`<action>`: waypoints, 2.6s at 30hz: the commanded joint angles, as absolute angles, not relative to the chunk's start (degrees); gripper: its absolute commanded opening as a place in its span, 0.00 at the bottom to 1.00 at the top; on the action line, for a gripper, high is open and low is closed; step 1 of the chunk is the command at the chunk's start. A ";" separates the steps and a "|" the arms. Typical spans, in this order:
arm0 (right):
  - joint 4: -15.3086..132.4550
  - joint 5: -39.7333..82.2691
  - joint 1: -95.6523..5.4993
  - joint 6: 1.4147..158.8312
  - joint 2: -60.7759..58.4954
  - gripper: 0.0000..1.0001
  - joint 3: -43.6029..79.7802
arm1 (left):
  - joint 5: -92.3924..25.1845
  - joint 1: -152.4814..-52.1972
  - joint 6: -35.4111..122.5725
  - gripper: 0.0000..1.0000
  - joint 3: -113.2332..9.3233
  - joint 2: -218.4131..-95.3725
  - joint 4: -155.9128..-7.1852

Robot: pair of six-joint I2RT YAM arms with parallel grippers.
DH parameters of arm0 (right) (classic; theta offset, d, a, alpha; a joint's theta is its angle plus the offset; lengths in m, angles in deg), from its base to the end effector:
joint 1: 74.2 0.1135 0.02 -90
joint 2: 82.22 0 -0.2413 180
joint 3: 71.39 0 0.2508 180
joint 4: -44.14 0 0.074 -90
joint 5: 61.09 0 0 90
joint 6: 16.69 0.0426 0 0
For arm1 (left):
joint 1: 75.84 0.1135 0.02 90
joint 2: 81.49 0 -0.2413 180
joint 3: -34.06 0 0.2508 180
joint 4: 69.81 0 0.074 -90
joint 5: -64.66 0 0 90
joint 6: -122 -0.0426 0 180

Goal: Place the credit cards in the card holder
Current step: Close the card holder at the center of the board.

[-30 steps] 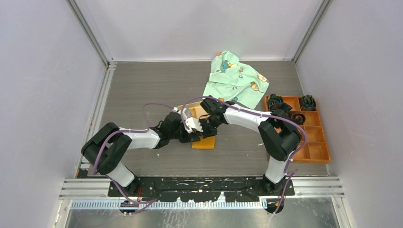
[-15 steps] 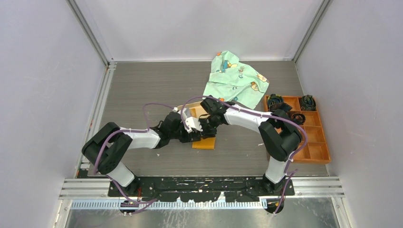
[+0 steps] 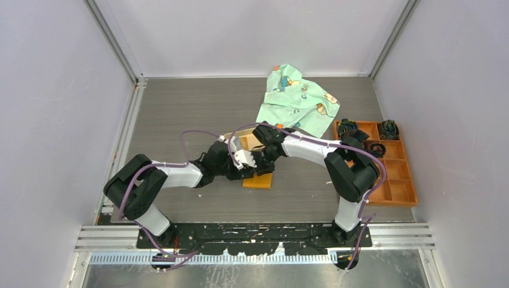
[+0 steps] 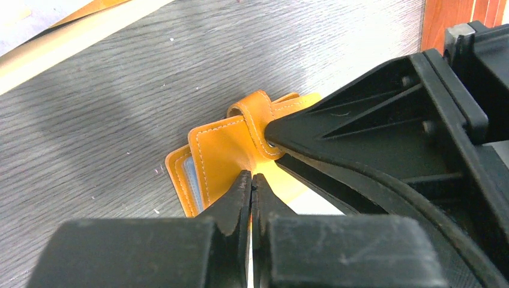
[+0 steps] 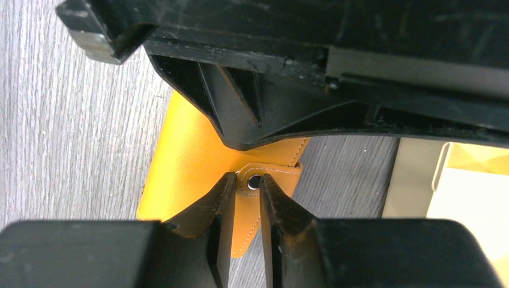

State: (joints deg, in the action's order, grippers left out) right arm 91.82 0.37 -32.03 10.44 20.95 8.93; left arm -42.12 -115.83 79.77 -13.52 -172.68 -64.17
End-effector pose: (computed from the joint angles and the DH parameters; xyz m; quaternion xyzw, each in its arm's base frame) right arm 0.2407 0.2455 0.1460 -0.7834 0.5481 0.2095 0.2049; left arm 0.2197 -0.2004 0.1111 0.0035 0.8914 -0.3953 0.2219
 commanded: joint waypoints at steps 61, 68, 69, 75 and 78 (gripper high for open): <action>94.42 -1.56 -32.80 13.13 18.10 0.01 8.96 | -42.22 -115.42 80.17 0.00 -11.98 -173.53 -61.94; 94.27 -2.25 -33.37 13.63 16.26 0.01 8.94 | -42.41 -115.39 80.34 0.00 -12.22 -173.72 -61.86; 94.28 -2.14 -33.40 13.64 16.30 0.01 8.92 | -42.47 -115.40 80.34 0.00 -12.20 -173.62 -61.86; 94.06 -0.91 -33.80 12.94 16.25 0.01 8.38 | -42.39 -115.42 80.43 0.00 -11.88 -173.41 -61.86; 93.91 -1.59 -33.75 12.85 16.88 0.01 7.81 | -42.68 -115.41 80.56 0.00 -12.02 -173.68 -61.61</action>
State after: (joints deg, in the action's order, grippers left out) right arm 93.70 -1.31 -33.56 13.61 19.38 8.52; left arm -42.58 -115.76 81.10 -12.89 -173.41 -61.89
